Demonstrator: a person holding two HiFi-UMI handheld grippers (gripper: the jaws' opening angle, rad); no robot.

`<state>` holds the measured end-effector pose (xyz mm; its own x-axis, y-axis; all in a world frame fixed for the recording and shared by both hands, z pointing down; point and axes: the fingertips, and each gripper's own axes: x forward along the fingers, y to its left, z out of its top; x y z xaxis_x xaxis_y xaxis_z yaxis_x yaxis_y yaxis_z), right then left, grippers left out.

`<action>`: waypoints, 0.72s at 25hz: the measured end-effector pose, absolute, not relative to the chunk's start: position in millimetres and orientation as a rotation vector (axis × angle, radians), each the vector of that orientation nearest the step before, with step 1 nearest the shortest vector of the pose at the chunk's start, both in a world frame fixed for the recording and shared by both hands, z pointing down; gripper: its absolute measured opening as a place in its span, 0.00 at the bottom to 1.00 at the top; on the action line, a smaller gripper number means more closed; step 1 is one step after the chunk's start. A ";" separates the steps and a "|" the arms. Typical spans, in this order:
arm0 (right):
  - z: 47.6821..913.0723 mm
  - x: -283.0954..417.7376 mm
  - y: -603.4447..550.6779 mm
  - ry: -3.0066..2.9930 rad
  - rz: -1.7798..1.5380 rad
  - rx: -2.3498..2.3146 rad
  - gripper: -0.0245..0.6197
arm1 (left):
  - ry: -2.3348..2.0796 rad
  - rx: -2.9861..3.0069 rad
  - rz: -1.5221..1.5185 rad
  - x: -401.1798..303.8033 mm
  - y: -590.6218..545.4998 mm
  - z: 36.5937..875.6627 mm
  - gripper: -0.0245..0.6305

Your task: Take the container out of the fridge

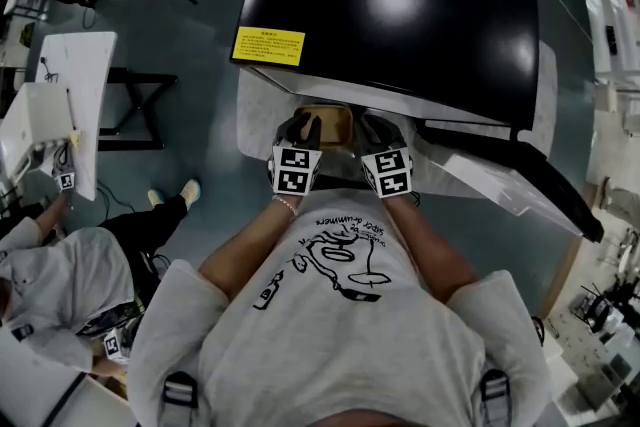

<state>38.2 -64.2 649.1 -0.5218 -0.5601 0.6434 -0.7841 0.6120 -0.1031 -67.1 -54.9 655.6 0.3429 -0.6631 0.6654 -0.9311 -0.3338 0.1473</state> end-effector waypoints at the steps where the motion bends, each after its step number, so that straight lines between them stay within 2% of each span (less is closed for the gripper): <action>1: 642.1 37.8 -64.8 -2.283 0.510 1.058 0.16 | -1.391 2.107 0.672 -66.0 -56.1 650.2 0.15; 18: 520.3 37.2 -65.0 -2.475 0.380 1.080 0.15 | -1.385 2.317 0.391 -39.0 -65.8 527.0 0.10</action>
<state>37.2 -65.0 520.3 -0.6151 -0.6323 0.4709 -0.7444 0.6625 -0.0828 -39.0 -65.8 527.0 0.4666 -0.7686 0.4377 -0.8840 -0.4217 0.2019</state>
